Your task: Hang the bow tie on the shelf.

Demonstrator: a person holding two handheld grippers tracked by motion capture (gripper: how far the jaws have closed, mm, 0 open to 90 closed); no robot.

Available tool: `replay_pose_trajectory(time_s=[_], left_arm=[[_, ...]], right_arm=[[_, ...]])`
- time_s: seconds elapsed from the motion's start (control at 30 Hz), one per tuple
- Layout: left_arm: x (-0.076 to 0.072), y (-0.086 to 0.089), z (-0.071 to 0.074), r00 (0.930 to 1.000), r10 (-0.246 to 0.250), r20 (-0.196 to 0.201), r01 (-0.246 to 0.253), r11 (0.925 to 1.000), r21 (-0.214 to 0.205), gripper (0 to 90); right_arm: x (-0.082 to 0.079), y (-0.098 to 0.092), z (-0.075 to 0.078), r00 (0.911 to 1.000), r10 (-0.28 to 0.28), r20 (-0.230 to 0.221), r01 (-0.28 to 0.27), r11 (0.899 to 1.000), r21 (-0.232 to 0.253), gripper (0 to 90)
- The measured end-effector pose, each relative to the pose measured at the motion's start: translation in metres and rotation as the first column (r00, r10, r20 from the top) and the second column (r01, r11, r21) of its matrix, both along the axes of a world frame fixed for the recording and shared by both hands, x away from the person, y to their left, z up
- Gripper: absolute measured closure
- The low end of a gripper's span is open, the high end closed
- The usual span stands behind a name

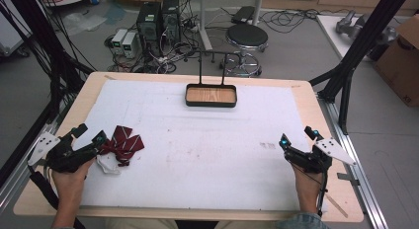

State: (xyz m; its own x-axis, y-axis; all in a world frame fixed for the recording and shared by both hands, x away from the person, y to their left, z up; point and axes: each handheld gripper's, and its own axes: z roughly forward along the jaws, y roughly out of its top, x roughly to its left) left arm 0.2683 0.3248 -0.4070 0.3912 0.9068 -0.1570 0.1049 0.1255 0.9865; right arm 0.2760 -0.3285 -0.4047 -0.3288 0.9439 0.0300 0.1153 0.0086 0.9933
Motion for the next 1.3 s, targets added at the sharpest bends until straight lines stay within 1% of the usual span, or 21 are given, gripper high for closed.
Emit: replay_pose_trajectory(time_s=[0.1,0.13,0.2,0.23,0.27,0.4,0.5,0.63,0.77,0.8,0.83,0.87,0.9,0.93,0.97,1.0,1.07,1.17,1.23,1.27,1.3], left_arm=[[0.001,-0.001,0.0,1.0,-0.007,-0.004,0.007,1.0,0.006,21.7],[-0.001,-0.002,0.0,0.9999,-0.016,-0.005,0.016,0.9995,0.026,21.7],[-0.001,-0.002,0.0,0.9998,-0.022,-0.002,0.022,0.9993,0.03,21.8],[-0.001,-0.001,0.001,0.9992,-0.041,0.003,0.041,0.9989,0.021,21.9],[-0.001,0.0,0.001,0.9986,-0.053,0.006,0.053,0.9985,0.015,21.9],[0.0,0.001,0.002,0.9973,-0.072,0.016,0.071,0.9974,0.013,22.2],[0.001,0.003,0.002,0.9963,-0.086,0.001,0.086,0.9959,0.029,23.2],[0.001,0.007,0.0,0.9974,-0.071,-0.013,0.072,0.997,0.028,23.4],[0.001,0.01,-0.002,0.998,-0.058,-0.026,0.059,0.9972,0.046,23.4],[0.001,0.01,-0.003,0.9984,-0.05,-0.027,0.052,0.9973,0.052,23.4],[0.001,0.011,-0.004,0.9982,-0.05,-0.033,0.051,0.9971,0.057,23.4],[0.002,0.011,-0.006,0.9973,-0.051,-0.054,0.055,0.9963,0.066,24.0],[0.002,0.011,-0.006,0.9973,-0.051,-0.054,0.055,0.9963,0.066,25.0],[0.005,0.011,-0.009,0.9946,-0.063,-0.083,0.069,0.9941,0.083,26.4],[0.005,0.011,-0.009,0.9946,-0.063,-0.083,0.069,0.9941,0.083,27.2],[0.007,0.01,-0.012,0.9924,-0.064,-0.105,0.076,0.9908,0.112,27.2],[0.008,0.008,-0.013,0.9915,-0.068,-0.11,0.083,0.988,0.131,27.3],[0.009,0.007,-0.015,0.99,-0.073,-0.12,0.09,0.9861,0.14,28.2],[0.01,0.008,-0.016,0.9873,-0.078,-0.138,0.1,0.9832,0.153,28.6],[0.011,0.009,-0.017,0.9857,-0.077,-0.15,0.101,0.9823,0.157,29.9],[0.013,0.011,-0.018,0.9811,-0.082,-0.175,0.11,0.9811,0.159,30.1]], right_arm=[[0.0,-0.002,0.0,1.0,-0.006,0.002,0.006,1.0,0.003,10.6],[0.0,-0.002,0.0,1.0,-0.006,0.004,0.006,1.0,0.008,10.6],[0.0,-0.003,0.001,1.0,-0.006,0.006,0.006,1.0,0.017,10.6],[-0.001,-0.003,0.001,0.9999,-0.004,0.014,0.004,1.0,0.01,10.6],[-0.002,-0.002,0.002,0.9999,-0.002,0.011,0.002,1.0,0.014,10.6],[-0.003,-0.002,0.002,0.9999,0.0,0.013,0.0,1.0,0.004,10.6],[-0.004,-0.003,0.002,0.9999,-0.002,0.017,0.002,1.0,0.008,10.6],[-0.003,-0.003,0.002,0.9999,-0.003,0.011,0.003,1.0,0.01,10.6],[-0.001,-0.002,0.002,1.0,-0.002,0.009,0.001,1.0,0.014,10.6],[0.0,-0.002,0.001,1.0,0.0,0.009,-0.001,1.0,0.005,10.6],[0.0,-0.002,0.001,1.0,0.0,0.009,-0.001,1.0,0.005,10.6],[-0.001,-0.002,0.002,1.0,0.0,0.006,0.0,1.0,0.005,10.6],[-0.001,-0.002,0.002,1.0,0.0,0.006,0.0,1.0,0.005,10.6],[-0.001,-0.002,0.002,1.0,0.0,0.007,0.0,1.0,0.005,10.6],[0.0,-0.002,0.002,1.0,0.001,0.006,-0.001,1.0,0.007,10.6],[0.0,-0.002,0.001,1.0,0.0,0.005,0.0,1.0,0.007,10.6],[0.0,-0.002,0.001,1.0,-0.003,0.004,0.003,1.0,0.008,10.6],[-0.001,-0.004,0.002,1.0,-0.001,0.005,0.001,1.0,0.019,10.6],[-0.001,-0.004,0.002,1.0,-0.001,0.002,0.001,1.0,0.025,10.6],[-0.002,-0.005,0.002,0.9999,0.001,0.01,-0.001,1.0,0.028,10.6],[-0.002,-0.005,0.003,0.9999,-0.001,0.014,0.001,0.999,0.032,10.6]])
